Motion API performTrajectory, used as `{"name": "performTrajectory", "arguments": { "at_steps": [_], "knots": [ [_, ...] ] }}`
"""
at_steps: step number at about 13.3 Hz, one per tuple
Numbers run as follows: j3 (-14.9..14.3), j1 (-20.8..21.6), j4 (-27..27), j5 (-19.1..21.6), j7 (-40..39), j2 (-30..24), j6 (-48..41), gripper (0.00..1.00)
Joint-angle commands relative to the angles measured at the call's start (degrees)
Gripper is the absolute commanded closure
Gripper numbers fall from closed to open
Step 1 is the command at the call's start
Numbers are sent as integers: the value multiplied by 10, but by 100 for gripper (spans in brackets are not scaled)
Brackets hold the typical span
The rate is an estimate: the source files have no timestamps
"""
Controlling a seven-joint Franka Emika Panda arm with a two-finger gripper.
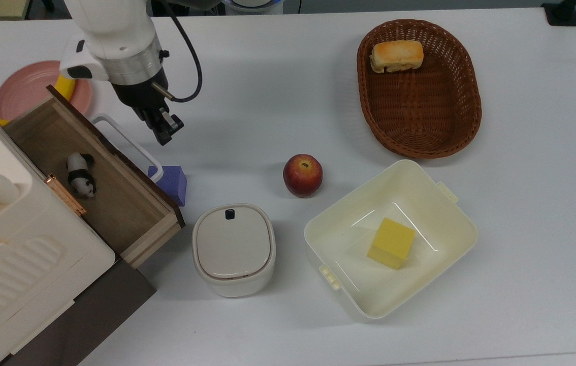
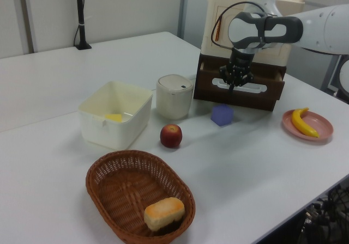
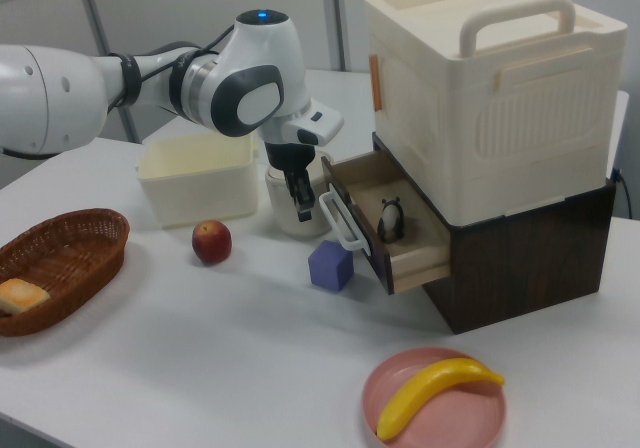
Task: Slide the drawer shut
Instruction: 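Push the drawer front with the gripper into the cabinet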
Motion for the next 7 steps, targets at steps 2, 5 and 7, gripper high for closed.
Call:
{"name": "performTrajectory", "arguments": {
  "at_steps": [2, 5, 7],
  "knots": [
    [-4, -2, -11, 15, 9, 1, 27, 100],
    [-5, -5, -9, 15, 9, 5, 41, 100],
    [-4, -8, -7, 16, 9, 5, 42, 100]
  ]
}}
